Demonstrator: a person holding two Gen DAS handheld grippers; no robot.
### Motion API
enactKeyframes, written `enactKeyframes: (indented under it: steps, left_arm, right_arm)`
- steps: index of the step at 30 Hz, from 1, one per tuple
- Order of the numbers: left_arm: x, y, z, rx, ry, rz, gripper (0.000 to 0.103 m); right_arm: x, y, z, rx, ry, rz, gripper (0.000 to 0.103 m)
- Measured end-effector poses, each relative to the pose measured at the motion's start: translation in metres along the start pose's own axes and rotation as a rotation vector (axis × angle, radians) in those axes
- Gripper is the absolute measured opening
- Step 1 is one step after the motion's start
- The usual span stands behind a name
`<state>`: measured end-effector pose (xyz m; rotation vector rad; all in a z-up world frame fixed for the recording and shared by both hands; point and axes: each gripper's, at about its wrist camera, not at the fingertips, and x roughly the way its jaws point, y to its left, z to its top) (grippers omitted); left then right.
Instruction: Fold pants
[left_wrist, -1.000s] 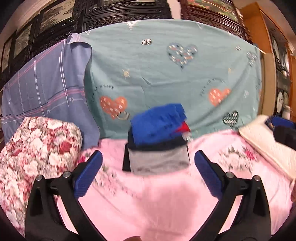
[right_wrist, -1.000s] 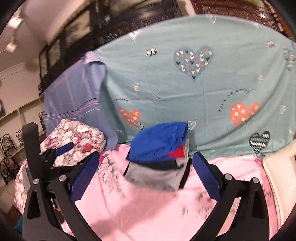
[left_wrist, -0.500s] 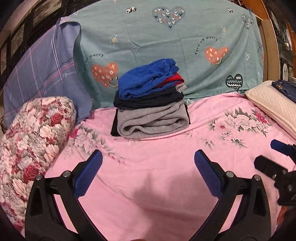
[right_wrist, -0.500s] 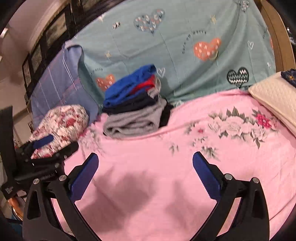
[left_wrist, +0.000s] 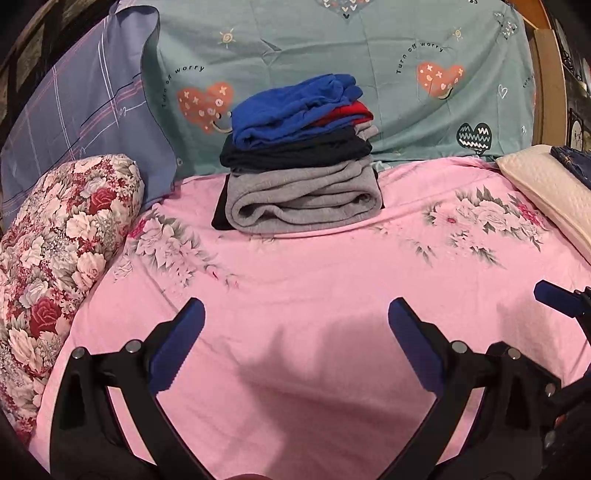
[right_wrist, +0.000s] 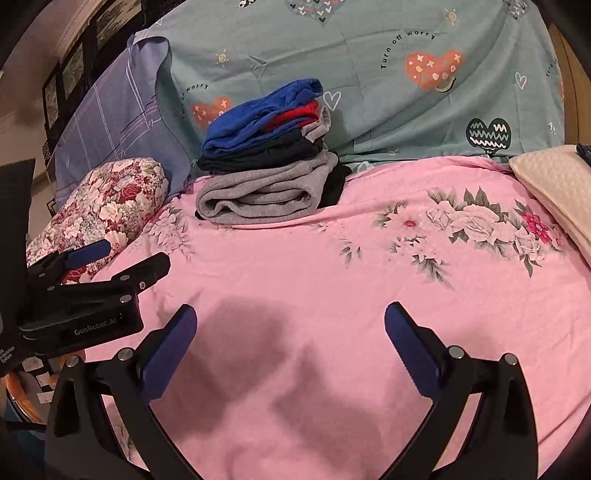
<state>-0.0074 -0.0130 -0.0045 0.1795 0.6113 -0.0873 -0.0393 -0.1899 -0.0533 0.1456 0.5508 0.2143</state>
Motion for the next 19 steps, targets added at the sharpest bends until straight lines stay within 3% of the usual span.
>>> enactKeyframes:
  steps: [11, 15, 19]
  left_arm:
    - [0.006, 0.002, -0.001, -0.003, 0.015, 0.02, 0.101]
    - [0.014, 0.0, -0.003, 0.012, 0.019, 0.092, 0.101]
    - [0.02, 0.003, -0.005, 0.007, 0.042, 0.107, 0.101]
  right_arm:
    - [0.004, 0.013, -0.005, -0.085, 0.009, -0.04, 0.102]
    - [0.005, 0.014, -0.006, -0.095, 0.011, -0.055, 0.102]
    - [0.006, 0.016, -0.008, -0.112, 0.01, -0.073, 0.102]
